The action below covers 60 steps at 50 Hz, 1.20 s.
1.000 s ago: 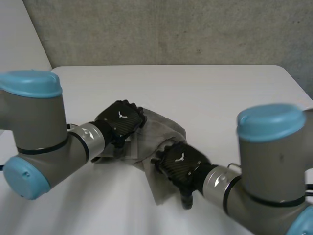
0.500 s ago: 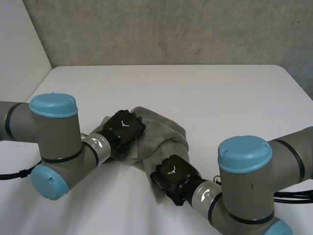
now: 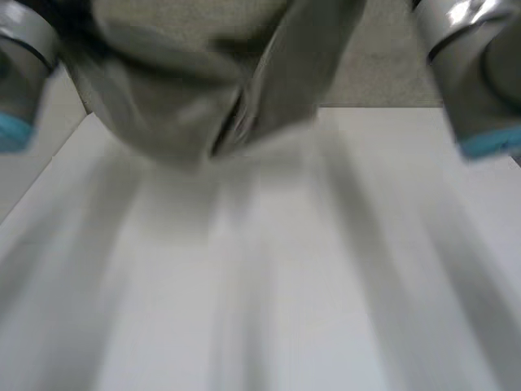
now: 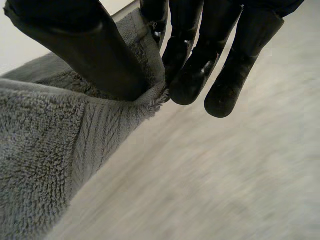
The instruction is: Fold the towel.
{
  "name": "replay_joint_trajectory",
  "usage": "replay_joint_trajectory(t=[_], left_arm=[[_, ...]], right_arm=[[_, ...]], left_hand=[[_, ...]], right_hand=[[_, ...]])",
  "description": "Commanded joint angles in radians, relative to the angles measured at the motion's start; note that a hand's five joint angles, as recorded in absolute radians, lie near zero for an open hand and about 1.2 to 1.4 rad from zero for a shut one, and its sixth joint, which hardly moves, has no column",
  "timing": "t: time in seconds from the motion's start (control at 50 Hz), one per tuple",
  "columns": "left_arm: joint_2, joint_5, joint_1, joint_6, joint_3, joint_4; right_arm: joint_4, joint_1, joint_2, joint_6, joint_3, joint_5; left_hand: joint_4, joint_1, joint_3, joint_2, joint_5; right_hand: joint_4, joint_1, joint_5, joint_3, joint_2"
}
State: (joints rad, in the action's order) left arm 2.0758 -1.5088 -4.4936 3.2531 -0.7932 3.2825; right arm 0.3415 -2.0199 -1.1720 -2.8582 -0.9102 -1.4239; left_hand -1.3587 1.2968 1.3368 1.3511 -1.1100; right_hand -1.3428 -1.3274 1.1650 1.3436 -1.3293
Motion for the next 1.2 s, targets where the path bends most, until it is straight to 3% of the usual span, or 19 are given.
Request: replay_joint_trajectory(t=[0.02,0.08,0.12,0.14,0.18,0.28,0.36,0.52,0.72,0.96,1.2], left_arm=[[-0.069,-0.047,-0.140,-0.428,0.001,0.006],[-0.094,0.004,-0.177,-0.509,-0.107,0.009],[-0.106,0.042,-0.196,-0.526,-0.177,0.009],[-0.117,0.083,-0.211,-0.530,-0.252,0.012],[-0.123,0.128,-0.220,-0.530,-0.323,0.019],[-0.126,0.244,-0.222,-0.530,-0.518,0.048],[-0.126,0.335,-0.237,-0.523,-0.685,0.065],[-0.117,0.418,-0.262,-0.468,-0.820,0.069],[-0.126,0.418,-0.317,-0.300,-0.839,0.054],[-0.197,0.418,-0.331,-0.309,-0.830,-0.004],[-0.201,0.415,-0.317,-0.403,-0.819,-0.004]], right_arm=[[0.097,0.104,-0.054,-0.346,-0.045,0.086],[0.082,0.119,-0.057,-0.380,-0.095,0.141],[0.076,0.128,-0.064,-0.391,-0.204,0.267],[0.076,0.128,-0.064,-0.391,-0.205,0.267],[0.062,0.136,-0.064,-0.360,-0.313,0.402],[0.068,0.139,-0.055,-0.281,-0.497,0.511],[0.062,0.145,-0.046,-0.208,-0.588,0.511],[-0.096,0.213,-0.018,-0.089,-0.684,0.494],[-0.321,0.283,-0.026,0.029,-0.684,0.474],[-0.375,0.392,-0.117,0.028,-0.688,0.444],[-0.492,0.461,-0.143,0.040,-0.700,0.451]], left_hand=[[-0.038,0.099,0.059,0.045,-0.112],[-0.038,0.099,0.059,0.045,-0.112],[-0.038,0.099,0.059,0.045,-0.112],[-0.038,0.099,0.059,0.045,-0.112],[-0.038,0.099,0.059,0.045,-0.112],[-0.038,0.099,0.059,0.045,-0.112],[-0.038,0.099,0.059,0.045,-0.112],[-0.015,0.076,0.036,0.022,-0.089],[-0.038,0.099,0.059,0.045,-0.112],[-0.038,0.099,0.059,0.045,-0.112],[-0.038,0.099,0.059,0.045,-0.112]], right_hand=[[-0.054,-0.069,0.057,0.053,-0.067],[-0.054,-0.069,0.057,0.053,-0.067],[-0.054,-0.069,0.057,0.053,-0.067],[-0.054,-0.069,0.057,0.053,-0.067],[-0.054,-0.069,0.057,0.053,-0.067],[-0.054,-0.069,0.057,0.053,-0.067],[-0.054,-0.069,0.057,0.053,-0.067],[-0.054,-0.069,0.057,0.053,-0.067],[-0.054,-0.069,0.057,0.053,-0.067],[-0.054,-0.069,0.057,0.053,-0.067],[-0.054,-0.069,0.057,0.053,-0.067]])
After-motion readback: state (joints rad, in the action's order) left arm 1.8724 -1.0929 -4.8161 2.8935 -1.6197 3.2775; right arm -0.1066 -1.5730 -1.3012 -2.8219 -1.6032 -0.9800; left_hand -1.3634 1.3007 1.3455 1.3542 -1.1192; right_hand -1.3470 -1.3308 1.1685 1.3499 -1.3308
